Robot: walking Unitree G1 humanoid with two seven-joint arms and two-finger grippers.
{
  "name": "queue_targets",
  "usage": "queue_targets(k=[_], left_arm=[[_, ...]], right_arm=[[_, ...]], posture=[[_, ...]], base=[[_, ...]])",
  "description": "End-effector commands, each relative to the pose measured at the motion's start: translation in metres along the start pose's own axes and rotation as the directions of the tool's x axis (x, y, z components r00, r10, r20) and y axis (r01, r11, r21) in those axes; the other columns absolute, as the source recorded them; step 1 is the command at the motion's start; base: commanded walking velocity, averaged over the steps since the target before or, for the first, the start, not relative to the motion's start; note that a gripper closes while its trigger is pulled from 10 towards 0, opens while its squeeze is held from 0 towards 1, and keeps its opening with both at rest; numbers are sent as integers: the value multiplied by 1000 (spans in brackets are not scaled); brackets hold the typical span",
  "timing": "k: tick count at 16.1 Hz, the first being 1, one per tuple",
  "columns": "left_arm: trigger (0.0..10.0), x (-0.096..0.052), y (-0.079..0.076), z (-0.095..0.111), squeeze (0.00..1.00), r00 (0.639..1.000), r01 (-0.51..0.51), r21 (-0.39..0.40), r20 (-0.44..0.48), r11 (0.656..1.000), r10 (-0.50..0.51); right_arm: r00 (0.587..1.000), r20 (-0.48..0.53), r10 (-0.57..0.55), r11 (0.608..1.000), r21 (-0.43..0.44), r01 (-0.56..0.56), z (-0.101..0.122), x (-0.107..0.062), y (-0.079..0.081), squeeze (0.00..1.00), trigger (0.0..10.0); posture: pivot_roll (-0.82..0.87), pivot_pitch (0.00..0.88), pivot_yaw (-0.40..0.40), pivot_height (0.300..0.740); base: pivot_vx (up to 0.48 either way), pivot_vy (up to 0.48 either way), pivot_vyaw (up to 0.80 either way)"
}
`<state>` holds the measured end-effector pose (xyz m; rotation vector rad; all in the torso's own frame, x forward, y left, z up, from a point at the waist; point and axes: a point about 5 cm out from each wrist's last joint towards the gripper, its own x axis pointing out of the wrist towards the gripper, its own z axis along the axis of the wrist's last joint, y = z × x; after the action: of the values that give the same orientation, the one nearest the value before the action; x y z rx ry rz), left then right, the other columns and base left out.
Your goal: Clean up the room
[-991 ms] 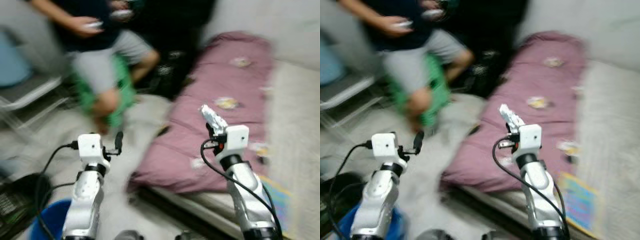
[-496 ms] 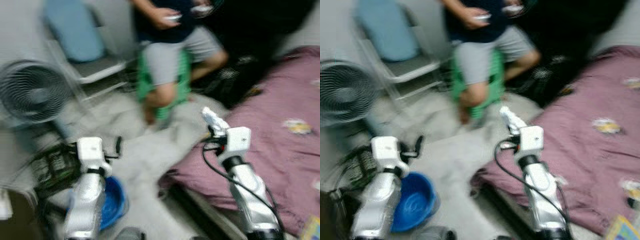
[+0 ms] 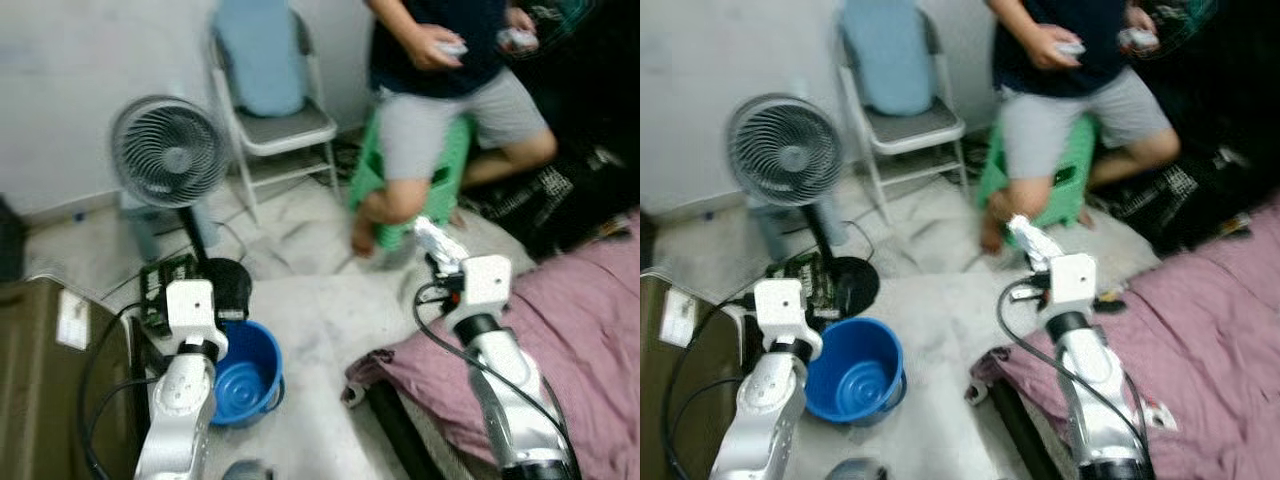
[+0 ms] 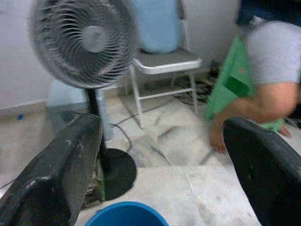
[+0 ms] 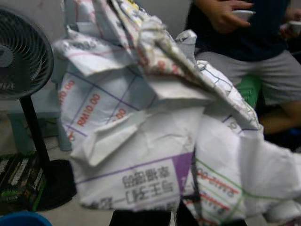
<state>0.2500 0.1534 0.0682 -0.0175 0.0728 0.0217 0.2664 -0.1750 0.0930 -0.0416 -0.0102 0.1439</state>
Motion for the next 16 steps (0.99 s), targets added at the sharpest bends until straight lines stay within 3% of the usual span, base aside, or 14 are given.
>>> queue_targets(k=[1,4,16], left_arm=[[10000,-5,7,-6,0,999,-28,-2,-31,1000,28],[10000,-5,5,-6,0,999,-25,29,-25,999,25],[10000,-4,1,-3,0,1000,10,14,-12,1000,-10]], right_arm=[[1000,11,27,1000,7,-27,3,4,8,0,10000],[1000,8,27,1000,7,-27,2,2,8,0,10000],[1000,-3,30,1000,8,-30,0,-1,10,0,10000]], posture=[[-28,18,-16,740],[-32,17,-16,740],[-29,25,-16,740]], base=[[0,0,800],[0,0,800],[0,0,673]])
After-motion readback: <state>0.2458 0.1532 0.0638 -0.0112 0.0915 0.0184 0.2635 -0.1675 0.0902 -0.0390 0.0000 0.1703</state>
